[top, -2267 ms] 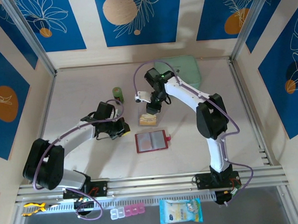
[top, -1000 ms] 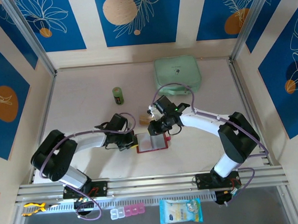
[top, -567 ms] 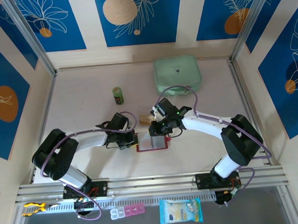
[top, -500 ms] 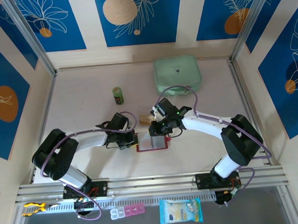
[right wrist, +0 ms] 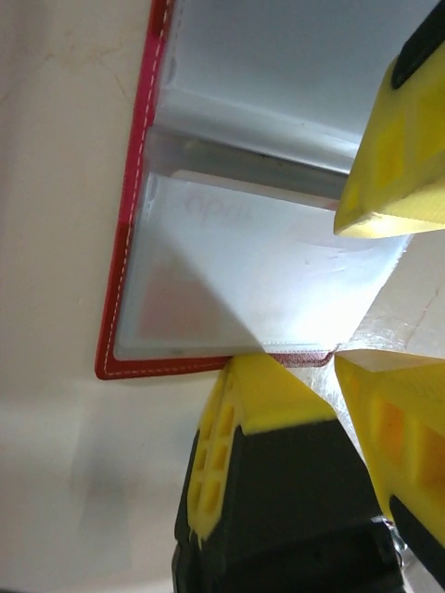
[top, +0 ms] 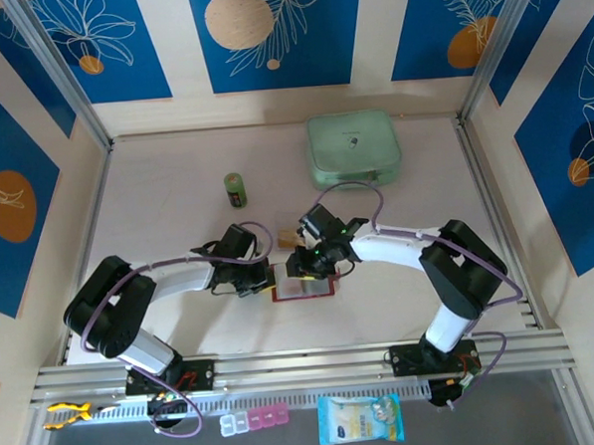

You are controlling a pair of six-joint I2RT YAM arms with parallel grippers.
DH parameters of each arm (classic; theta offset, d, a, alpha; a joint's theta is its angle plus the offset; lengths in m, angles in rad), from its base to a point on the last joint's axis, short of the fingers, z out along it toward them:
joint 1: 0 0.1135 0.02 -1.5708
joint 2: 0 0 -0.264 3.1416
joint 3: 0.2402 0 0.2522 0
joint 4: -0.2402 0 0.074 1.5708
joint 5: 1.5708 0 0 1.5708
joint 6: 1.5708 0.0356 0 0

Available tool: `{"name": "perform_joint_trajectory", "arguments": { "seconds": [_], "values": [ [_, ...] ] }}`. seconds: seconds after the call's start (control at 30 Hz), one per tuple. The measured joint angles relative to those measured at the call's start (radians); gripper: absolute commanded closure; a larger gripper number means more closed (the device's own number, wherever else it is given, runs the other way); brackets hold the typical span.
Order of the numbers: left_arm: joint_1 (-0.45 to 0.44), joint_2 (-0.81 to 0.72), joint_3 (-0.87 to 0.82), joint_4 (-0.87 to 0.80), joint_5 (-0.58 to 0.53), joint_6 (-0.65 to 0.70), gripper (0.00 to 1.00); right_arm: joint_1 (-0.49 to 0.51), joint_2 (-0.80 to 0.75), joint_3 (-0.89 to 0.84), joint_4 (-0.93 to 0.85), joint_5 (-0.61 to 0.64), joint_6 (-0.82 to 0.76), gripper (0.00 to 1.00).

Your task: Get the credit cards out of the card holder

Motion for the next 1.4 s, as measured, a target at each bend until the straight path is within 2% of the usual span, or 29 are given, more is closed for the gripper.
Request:
{"name": "perform_joint_trajectory", "arguments": {
  "seconds": [0.2,0.33,0.9,1.4],
  "values": [
    [0.0,0.0,0.006,-0.011,-0.008,0.018,1.0,0.005,0.032,0.006,0.006,-0.005,0.007,0.66],
    [0.0,0.0,0.007,-0.013,-0.008,0.018,1.0,0.005,0.043,0.007,0.018,-0.012,0.011,0.72],
    [0.0,0.0,0.01,-0.019,-0.01,0.025,1.0,0.004,0.071,0.02,-0.003,0.002,0.008,0.68],
    [0.0,0.0,0.022,-0.046,-0.018,0.026,1.0,-0.023,0.056,-0.012,0.001,0.004,0.006,0.72]
  ]
}}
